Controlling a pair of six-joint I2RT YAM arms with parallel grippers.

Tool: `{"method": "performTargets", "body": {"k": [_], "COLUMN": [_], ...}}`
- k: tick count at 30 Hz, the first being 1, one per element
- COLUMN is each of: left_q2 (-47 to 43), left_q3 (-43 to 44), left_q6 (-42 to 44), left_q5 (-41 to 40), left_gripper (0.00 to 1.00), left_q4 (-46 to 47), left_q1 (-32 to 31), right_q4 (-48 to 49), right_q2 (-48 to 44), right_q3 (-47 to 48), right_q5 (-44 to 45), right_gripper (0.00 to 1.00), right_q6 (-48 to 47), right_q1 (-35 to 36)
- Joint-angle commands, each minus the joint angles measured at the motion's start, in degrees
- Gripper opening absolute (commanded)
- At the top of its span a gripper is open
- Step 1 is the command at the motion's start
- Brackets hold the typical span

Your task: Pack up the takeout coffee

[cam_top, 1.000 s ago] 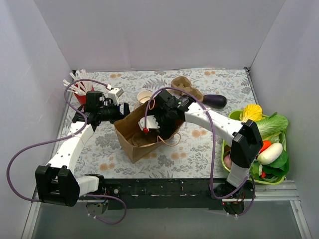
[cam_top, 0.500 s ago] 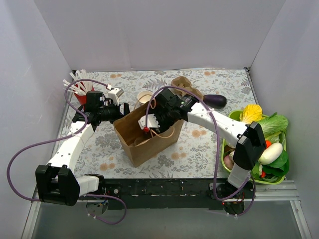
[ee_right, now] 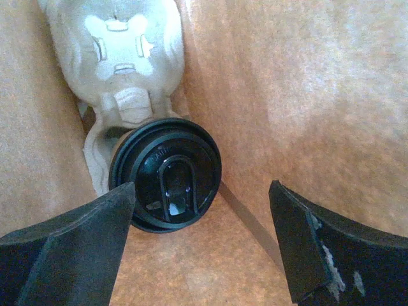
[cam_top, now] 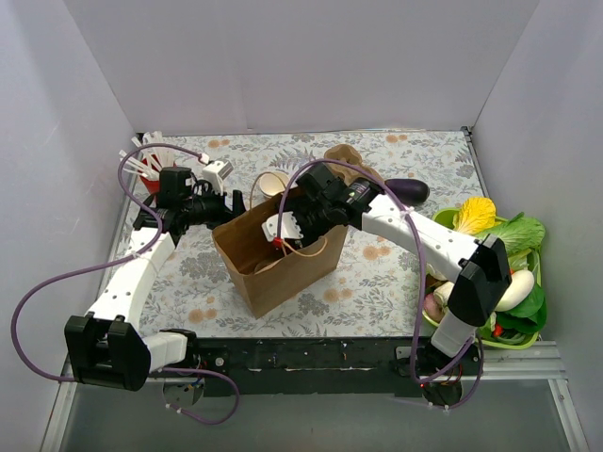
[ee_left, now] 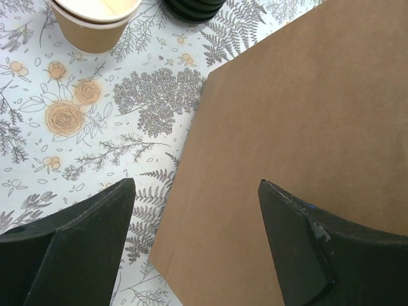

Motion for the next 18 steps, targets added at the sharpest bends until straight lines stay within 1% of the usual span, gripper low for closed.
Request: {"method": "performTargets", "body": {"k": [1,5,6,8,9,11,14,17,18], "left_q2": [-2.0,-2.17,-2.17,-2.78,-2.79,-3.14,-3.32,-3.67,-3.67], "left_q3": [3.17,4.23,4.32,4.32,4.23,4.49,5.37,6.42,6.86], "left_q6": [2.34,3.57,3.57,3.4,3.31,2.78,2.26,1.99,1.99], "left_q5": [0.08,0.17,0.17,0.25,0.25,0.25,0.08,0.08,-0.1], "left_gripper": [0.79,0.79,0.79,0.79,0.79,0.79,0.79,0.79,0.79], "left_q4": [-0.76,-1.28,-1.28,-0.76,-0.41,0.38,1.0,2.05,2.32], "left_q1": [0.56,0.65,0.74,0.74,0.74,0.74,0.74,0.74,0.74], "right_q4": [3.24,1.22,0.7,-1.23,-1.94,-3.0,-3.09,-1.51,0.41], "right_q2": [-4.31,-5.45,-5.46,-5.54,-5.63,-5.98,-7.03,-8.7,-9.14], "right_q3": [2.22,3.45,4.23,5.2,6.08,7.14,9.33,11.62,11.97], "right_q5": [-2.24,-3.73,-4.17,-4.53,-4.88,-5.05,-5.58,-5.58,-5.41], "right_gripper": [0.92,0.84,0.79,0.73,0.68,0.61,0.61,0.64,0.65], "right_q6": [0.87,0.34,0.34,0.25,0.25,0.43,1.39,2.36,3.06], "right_q1": [0.39,0.39,0.39,0.39,0.39,0.39,0.39,0.39,0.39]}}
